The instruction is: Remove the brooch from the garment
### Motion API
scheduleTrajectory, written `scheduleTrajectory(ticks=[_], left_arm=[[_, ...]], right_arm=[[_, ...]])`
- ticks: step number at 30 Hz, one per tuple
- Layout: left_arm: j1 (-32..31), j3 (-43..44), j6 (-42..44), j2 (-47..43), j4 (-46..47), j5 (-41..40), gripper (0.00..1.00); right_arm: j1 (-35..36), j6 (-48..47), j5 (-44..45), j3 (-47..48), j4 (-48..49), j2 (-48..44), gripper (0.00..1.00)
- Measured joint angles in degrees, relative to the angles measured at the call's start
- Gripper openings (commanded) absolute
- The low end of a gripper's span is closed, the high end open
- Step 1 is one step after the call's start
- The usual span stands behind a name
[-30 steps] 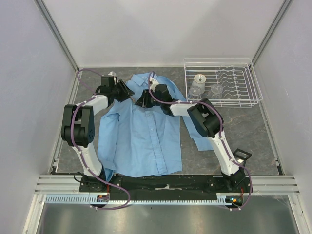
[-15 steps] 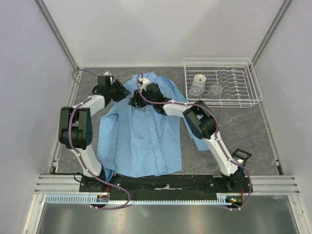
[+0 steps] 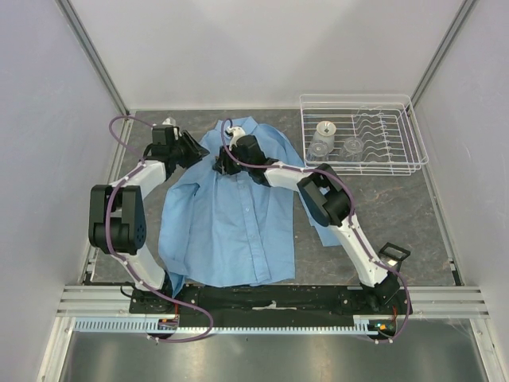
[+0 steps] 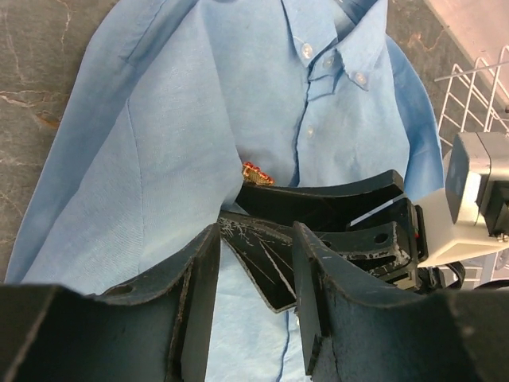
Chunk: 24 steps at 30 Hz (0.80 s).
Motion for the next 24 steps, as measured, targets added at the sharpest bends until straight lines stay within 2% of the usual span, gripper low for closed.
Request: scheduleTrajectory(ticks=[3,8,16,20,24], left_arm=[[0.00,-0.22,-0.04,0.74,0.35,0.39,0.47],[0.11,-0.09,-0.28,3.67,0.50,1.68,0.47],[0.37,-0.02,-0.85,6.34,0.50,3.34,0.46],[0.37,0.02,-1.49,6.34,0.57,4.37,0.46],[0.37,0.02,-1.79,6.34,0.76,4.70,0.46]], right_arm=[[-0.35,0.15,-0.26,-2.27,1.38,-1.07,0.51],[-1.75,-0.09,-0.52,-8.46,1.84,-5.31,0.51],[-4.11,0.39,-4.33,-8.96,2.27,-5.57,0.51],[-3.96,0.02,-6.19,-7.93,2.32,-5.53,0.60],[-3.34,-0.90,-6.73,-7.48,2.71,-5.53,0.64]])
